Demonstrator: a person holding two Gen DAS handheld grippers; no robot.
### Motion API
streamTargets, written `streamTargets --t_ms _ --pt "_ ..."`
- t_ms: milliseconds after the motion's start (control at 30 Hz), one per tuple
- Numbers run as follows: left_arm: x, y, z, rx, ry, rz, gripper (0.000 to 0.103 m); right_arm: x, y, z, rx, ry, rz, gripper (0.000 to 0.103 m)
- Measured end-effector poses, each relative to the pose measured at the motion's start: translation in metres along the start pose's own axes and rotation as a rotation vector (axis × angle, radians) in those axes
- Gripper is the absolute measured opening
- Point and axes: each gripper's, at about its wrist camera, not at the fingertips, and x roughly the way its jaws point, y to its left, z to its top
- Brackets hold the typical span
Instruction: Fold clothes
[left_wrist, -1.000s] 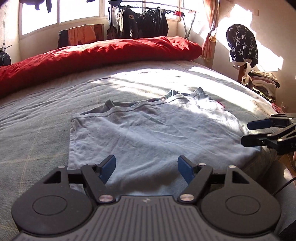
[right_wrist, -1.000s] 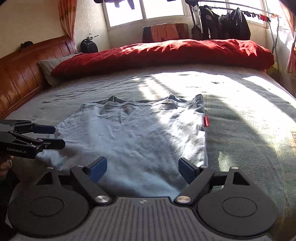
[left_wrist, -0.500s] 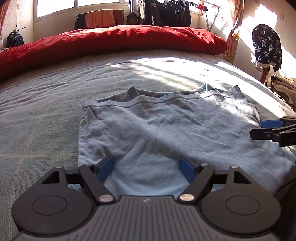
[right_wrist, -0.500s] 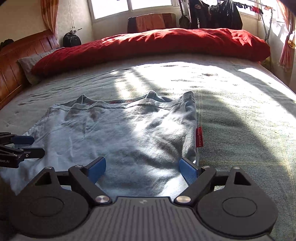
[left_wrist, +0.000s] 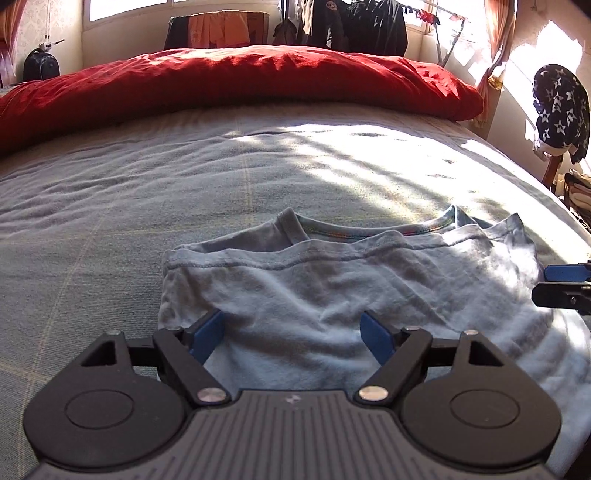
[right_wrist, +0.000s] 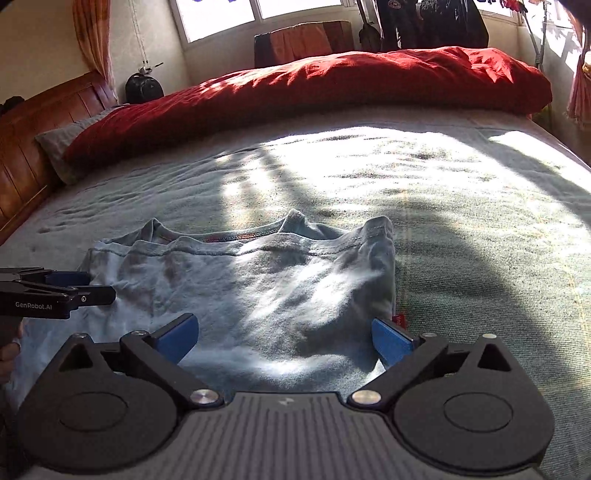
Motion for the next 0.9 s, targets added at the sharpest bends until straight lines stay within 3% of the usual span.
streamTargets --t_ms 100,267,467,767,900 --pt "-0.013 -0.001 0.006 0.005 -0.015 -0.044 0.084 -0.006 0.008 0.009 -0.023 0.008 0.017 0.103" --pt "0.009 0.0 -0.003 -0.008 0.07 -0.008 0.085 0.022 0.017 0.001 -0.054 0.114 -0.038 0.103" --pt "0.019 0.002 -0.005 0.011 0.064 0.014 0.092 0.027 0.029 -0.012 -0.157 0.091 -0.094 0.103" --pt "0.036 0.016 0.016 -0.002 0.073 0.044 0.093 0.036 0.02 0.014 -0.127 0.147 -0.08 0.103" --pt "0.016 0.009 0.025 -0.014 0.042 0.016 0.091 0.016 0.021 0.016 -0.05 0.103 -0.057 0.103"
